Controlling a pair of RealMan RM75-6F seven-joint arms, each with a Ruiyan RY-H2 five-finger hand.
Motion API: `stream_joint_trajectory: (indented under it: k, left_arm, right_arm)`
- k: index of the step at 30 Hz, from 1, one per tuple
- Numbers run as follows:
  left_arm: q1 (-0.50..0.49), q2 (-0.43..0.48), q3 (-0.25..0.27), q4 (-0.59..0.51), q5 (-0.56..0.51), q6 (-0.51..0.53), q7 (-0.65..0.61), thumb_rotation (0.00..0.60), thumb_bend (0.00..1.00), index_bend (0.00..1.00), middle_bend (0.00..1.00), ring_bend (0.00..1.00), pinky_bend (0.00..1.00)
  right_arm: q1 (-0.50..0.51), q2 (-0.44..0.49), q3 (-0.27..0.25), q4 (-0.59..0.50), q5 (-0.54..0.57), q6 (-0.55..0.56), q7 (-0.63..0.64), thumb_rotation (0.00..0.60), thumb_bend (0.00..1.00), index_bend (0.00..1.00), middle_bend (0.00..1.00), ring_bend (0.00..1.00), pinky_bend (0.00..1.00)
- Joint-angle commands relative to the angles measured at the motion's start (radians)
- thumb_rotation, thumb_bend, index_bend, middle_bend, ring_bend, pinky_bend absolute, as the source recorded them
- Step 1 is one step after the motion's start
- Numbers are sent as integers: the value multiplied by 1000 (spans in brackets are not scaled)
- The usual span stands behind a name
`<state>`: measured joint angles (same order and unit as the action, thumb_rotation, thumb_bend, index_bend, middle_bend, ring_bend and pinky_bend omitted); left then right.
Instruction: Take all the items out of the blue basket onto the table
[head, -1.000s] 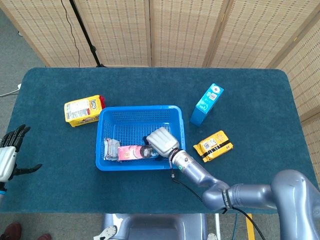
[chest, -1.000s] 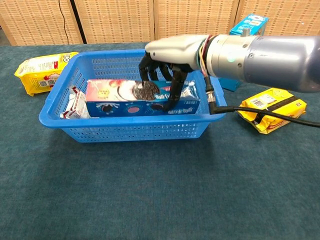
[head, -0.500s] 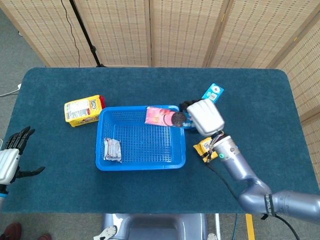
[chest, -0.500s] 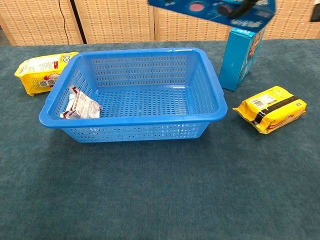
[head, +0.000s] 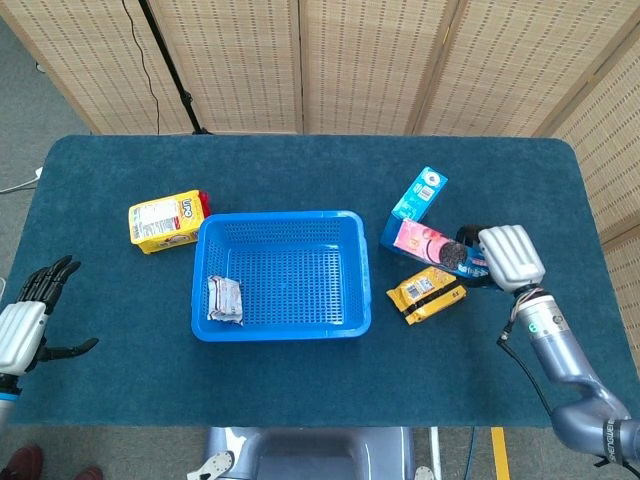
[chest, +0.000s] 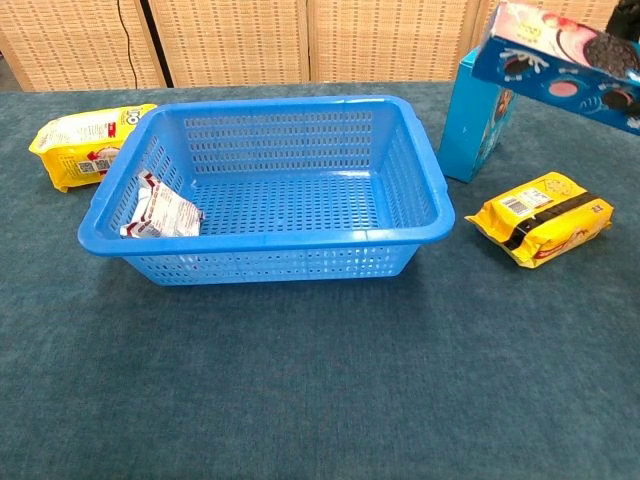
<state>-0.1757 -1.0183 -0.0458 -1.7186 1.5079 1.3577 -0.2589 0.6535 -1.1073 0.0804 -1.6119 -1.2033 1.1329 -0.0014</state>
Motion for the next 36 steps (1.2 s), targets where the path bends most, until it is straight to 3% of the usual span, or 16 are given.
stream_joint_trajectory:
  k: [1,3,5,7,8,13,17,21,29,36]
  left_arm:
    - [-9,12,-3,-17,14,3,15,600,11,0,0,0,0]
    - [-18,19,-7,-29,20,-2,29,600,11,0,0,0,0]
    - [-41,28,-15,-48,29,-22,51,600,11,0,0,0,0]
    - [-68,30,-22,-59,39,-49,61,600,11,0,0,0,0]
    - [-87,31,-28,-63,39,-73,63,600,11,0,0,0,0]
    - [-176,57,-51,-101,20,-198,62,600,11,0,0,0,0]
    - [-248,79,-70,-149,9,-290,52,600,11,0,0,0,0]
    - [-317,86,-96,-196,-18,-367,119,600,11,0,0,0,0]
    - [-487,54,-143,-296,-296,-549,391,600,11,0,0,0,0]
    - [-626,-35,-115,-326,-639,-531,664,600,11,0,0,0,0]
  right_arm:
    - [-44,-8,-48,23,-84,-16,66,600,149,527,600,563,575]
    - [-45,-3,-63,27,-113,-46,101,600,73,356,433,398,442]
    - [-38,8,-77,23,-135,-102,154,600,0,115,151,133,249]
    - [-36,10,-77,19,-152,-122,197,600,0,19,21,16,133]
    - [-41,7,-75,21,-170,-113,224,600,0,6,4,2,107]
    - [-91,14,-75,34,-267,-8,305,600,0,0,0,0,37]
    - [-150,58,-83,10,-311,87,322,600,0,0,0,0,32]
    - [-214,85,-111,4,-349,161,332,600,0,0,0,0,32]
    - [-334,34,-142,112,-401,300,331,600,0,0,0,0,46]
    - [-383,-8,-135,190,-406,350,361,600,0,0,0,0,61]
